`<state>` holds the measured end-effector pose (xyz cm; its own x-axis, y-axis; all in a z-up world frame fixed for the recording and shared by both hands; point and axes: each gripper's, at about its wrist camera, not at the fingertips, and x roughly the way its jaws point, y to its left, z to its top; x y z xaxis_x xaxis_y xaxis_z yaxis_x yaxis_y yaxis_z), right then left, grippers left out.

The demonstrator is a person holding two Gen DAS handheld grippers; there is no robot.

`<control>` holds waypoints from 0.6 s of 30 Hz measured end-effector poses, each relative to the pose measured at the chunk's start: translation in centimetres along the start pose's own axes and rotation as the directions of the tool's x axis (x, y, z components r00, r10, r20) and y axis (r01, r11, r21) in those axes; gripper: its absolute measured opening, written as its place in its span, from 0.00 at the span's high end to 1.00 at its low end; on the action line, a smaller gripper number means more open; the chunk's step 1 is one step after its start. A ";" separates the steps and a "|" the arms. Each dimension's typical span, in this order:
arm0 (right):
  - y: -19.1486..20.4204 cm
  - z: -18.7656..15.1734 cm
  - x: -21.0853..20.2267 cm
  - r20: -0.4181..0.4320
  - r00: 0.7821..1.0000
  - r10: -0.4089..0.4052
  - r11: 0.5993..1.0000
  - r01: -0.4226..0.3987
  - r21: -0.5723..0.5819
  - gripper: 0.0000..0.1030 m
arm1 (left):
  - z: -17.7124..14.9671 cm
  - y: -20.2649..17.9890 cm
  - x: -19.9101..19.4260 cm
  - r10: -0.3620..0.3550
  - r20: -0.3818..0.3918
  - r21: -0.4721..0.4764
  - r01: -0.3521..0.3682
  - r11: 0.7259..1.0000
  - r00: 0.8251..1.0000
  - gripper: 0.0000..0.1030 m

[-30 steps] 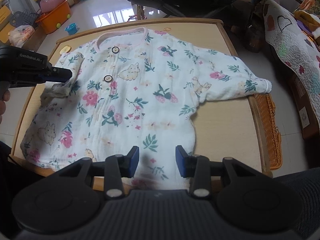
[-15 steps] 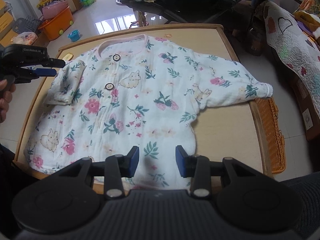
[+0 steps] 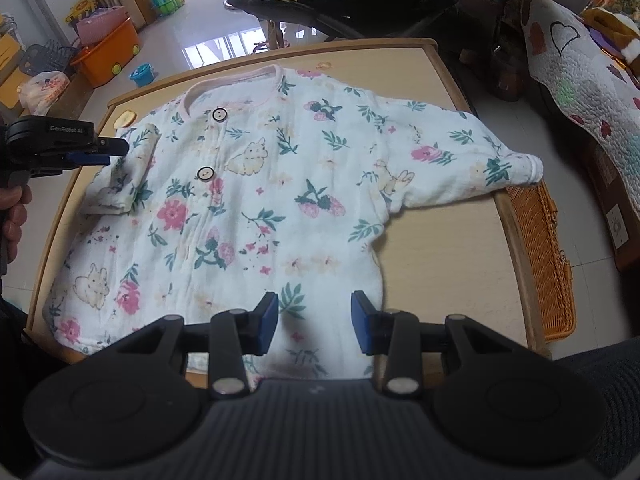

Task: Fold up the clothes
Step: 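Fold the grasped sleeve over the front panel with the left tool, then fold the garment side toward the placket with the left tool, then release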

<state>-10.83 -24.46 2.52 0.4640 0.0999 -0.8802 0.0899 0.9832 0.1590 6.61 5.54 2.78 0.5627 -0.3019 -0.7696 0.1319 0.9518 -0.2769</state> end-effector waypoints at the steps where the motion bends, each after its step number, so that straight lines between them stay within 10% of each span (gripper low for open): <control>1: 0.0 0.0 0.0 -0.002 1.000 0.001 1.000 -0.001 0.002 0.62 | 0.0 -0.1 -0.1 -0.003 0.000 0.007 0.003 1.000 1.000 0.78; 18: -0.3 0.0 -0.3 0.009 1.000 0.007 1.000 -0.007 0.016 0.62 | 0.3 -2.1 -0.9 -0.117 0.000 -0.040 0.117 0.992 0.993 0.86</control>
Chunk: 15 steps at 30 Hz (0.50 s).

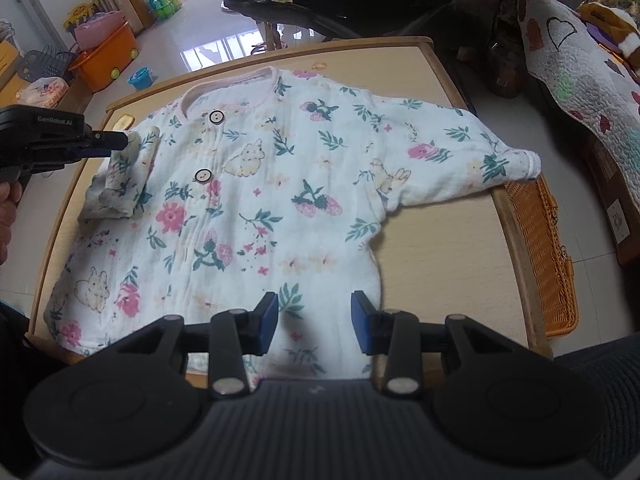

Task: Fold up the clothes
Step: 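Fold the garment side toward the placket with the left tool, then release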

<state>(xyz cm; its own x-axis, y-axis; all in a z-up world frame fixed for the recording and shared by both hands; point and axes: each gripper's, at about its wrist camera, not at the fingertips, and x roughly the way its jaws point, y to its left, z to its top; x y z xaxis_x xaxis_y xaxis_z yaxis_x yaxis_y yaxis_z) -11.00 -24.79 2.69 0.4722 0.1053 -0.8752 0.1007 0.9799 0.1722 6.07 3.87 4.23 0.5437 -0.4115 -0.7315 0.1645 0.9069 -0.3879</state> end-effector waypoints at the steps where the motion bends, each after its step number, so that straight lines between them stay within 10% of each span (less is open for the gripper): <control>1: 0.0 0.0 -0.1 0.001 1.000 0.000 1.000 0.000 0.001 0.62 | 0.0 -0.3 0.1 -0.011 -0.002 -0.006 0.011 1.000 1.000 0.86; 15: -0.6 0.1 -0.4 0.006 1.000 -0.005 1.000 0.004 0.018 0.62 | -0.8 -4.6 3.0 -0.097 -0.059 -0.010 0.097 0.995 0.993 0.86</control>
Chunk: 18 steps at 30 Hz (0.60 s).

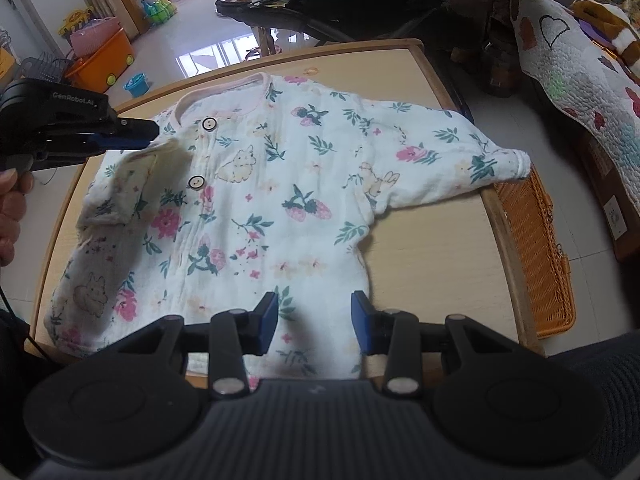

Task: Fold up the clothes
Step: 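Fold the garment side toward the placket with the left tool, then release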

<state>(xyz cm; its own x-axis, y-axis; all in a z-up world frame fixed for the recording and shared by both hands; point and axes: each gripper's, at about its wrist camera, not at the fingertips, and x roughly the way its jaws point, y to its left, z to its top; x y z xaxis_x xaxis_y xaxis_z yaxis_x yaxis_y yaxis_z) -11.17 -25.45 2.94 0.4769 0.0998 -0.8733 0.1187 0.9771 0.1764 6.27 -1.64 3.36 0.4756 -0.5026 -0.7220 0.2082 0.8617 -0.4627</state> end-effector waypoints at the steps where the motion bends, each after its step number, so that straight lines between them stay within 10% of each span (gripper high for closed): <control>1: 0.0 0.0 0.0 0.000 1.000 0.000 1.000 0.000 -0.001 0.62 | -0.1 -0.2 0.3 0.003 -0.002 0.001 -0.003 1.000 1.000 0.86; 18: -4.1 4.0 -2.6 0.095 0.992 -0.077 0.997 0.078 -0.001 0.62 | -1.4 2.2 -3.2 0.052 -0.081 -0.107 -0.060 0.992 0.995 0.78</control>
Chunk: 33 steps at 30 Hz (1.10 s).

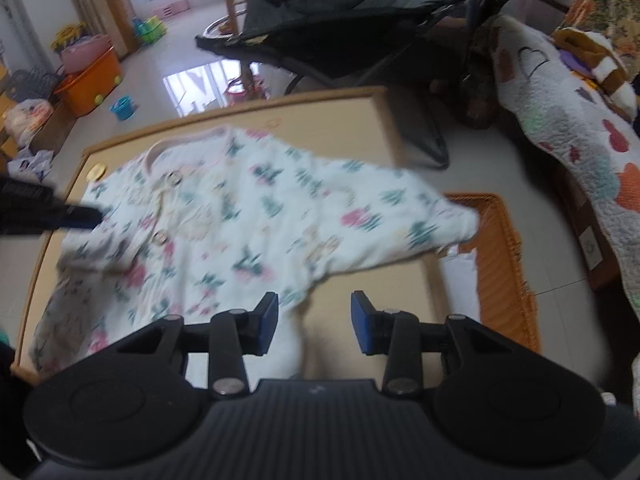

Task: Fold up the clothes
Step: 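Fold the garment side toward the placket with the left tool, then release, then grasp the other sleeve cuff with the right tool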

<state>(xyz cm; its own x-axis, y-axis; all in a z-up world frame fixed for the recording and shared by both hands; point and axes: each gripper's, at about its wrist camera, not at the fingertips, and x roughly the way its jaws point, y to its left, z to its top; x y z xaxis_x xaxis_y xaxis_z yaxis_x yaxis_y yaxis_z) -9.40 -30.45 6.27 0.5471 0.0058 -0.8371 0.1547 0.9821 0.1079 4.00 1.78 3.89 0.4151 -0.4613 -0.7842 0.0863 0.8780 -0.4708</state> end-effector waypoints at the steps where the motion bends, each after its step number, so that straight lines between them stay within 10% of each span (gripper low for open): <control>1: -0.7 0.5 -0.1 0.006 1.000 -0.012 1.000 0.012 0.011 0.62 | -0.3 0.2 -0.4 -0.010 -0.001 -0.015 0.010 1.000 1.000 0.78; 14: -8.0 4.3 2.0 0.016 0.989 -0.146 0.987 0.145 0.066 0.62 | -4.3 1.4 -2.7 -0.032 -0.020 -0.071 0.030 0.997 0.999 0.77; 33: -11.7 5.6 7.8 -0.095 0.995 -0.039 0.980 0.057 0.189 0.62 | -4.7 0.8 -2.5 0.004 -0.061 -0.049 -0.007 0.999 0.998 0.77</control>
<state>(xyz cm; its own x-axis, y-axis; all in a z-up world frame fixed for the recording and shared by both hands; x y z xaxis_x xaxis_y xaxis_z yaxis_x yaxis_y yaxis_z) -2.30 -42.91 1.51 0.4596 -0.0146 -0.8880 0.3379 0.9276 0.1596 -1.21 2.99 3.58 0.3591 -0.4643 -0.8096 0.0389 0.8742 -0.4841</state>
